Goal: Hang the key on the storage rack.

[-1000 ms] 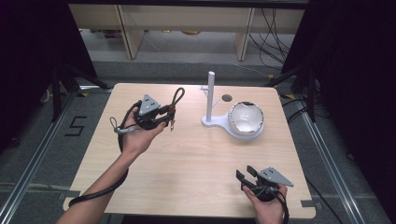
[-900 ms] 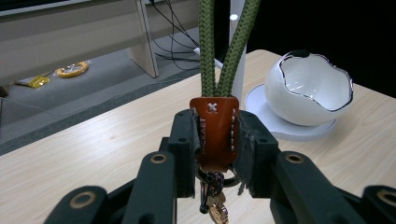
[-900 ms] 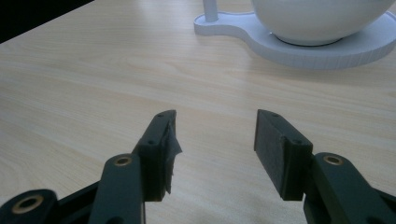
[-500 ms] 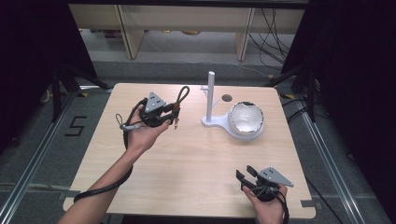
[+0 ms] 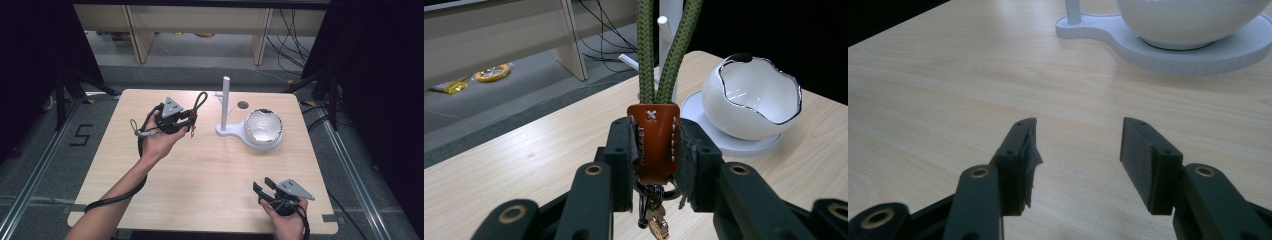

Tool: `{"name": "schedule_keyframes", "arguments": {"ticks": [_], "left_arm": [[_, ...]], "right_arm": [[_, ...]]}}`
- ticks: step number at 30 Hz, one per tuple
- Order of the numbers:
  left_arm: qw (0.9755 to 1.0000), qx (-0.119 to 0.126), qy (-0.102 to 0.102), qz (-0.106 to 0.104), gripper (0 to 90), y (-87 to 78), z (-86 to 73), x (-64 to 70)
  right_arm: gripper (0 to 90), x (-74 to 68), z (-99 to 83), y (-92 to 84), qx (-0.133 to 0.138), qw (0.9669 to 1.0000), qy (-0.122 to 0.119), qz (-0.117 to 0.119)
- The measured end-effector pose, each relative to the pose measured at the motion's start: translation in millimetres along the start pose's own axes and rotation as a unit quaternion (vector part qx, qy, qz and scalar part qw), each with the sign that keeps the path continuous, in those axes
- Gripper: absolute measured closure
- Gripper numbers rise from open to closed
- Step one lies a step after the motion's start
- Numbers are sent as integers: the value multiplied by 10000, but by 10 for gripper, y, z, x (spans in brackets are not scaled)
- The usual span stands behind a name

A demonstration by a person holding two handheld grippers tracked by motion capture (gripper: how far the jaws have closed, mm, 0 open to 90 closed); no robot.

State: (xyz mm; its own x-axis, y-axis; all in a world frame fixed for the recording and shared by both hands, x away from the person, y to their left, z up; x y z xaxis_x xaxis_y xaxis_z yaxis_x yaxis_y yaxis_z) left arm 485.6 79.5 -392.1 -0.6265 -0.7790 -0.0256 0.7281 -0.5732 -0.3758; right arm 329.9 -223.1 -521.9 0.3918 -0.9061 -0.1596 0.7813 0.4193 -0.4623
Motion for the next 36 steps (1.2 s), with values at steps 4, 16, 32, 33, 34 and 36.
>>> {"name": "schedule_keyframes", "arguments": {"ticks": [4,16,32,33,34,36], "left_arm": [[10000,-15,2,3,691,27,15,4],[9999,-90,-10,-75,690,148,38,59],[9999,-133,-26,-74,690,253,85,98],[9999,-123,-39,-72,690,262,86,99],[9999,-133,-22,-70,690,274,88,97],[9999,-131,-58,-50,690,289,85,94]], "right_arm": [[496,-4,-1,11,34,10000,17,-1],[498,-25,5,18,122,9999,-40,94],[495,-10,-8,12,35,10000,9,65],[495,-12,-8,24,90,9999,24,85],[495,-20,-13,12,24,10000,79,51],[495,-20,-13,20,59,9999,73,101]]}}
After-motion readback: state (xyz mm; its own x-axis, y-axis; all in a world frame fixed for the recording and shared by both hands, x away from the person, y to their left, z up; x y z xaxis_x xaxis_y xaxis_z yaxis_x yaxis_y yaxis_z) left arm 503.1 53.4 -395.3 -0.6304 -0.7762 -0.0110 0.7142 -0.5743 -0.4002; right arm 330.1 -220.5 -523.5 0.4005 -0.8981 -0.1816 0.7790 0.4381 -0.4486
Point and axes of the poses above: each handheld gripper's, and its own axes: y roughly forward along the jaws, z roughly out of its top, x roughly to its right, the point moved 4 cm from there along y, roughly forward along the jaws, and after that the axes turned 1 degree about -z, right-handed, at the moved point
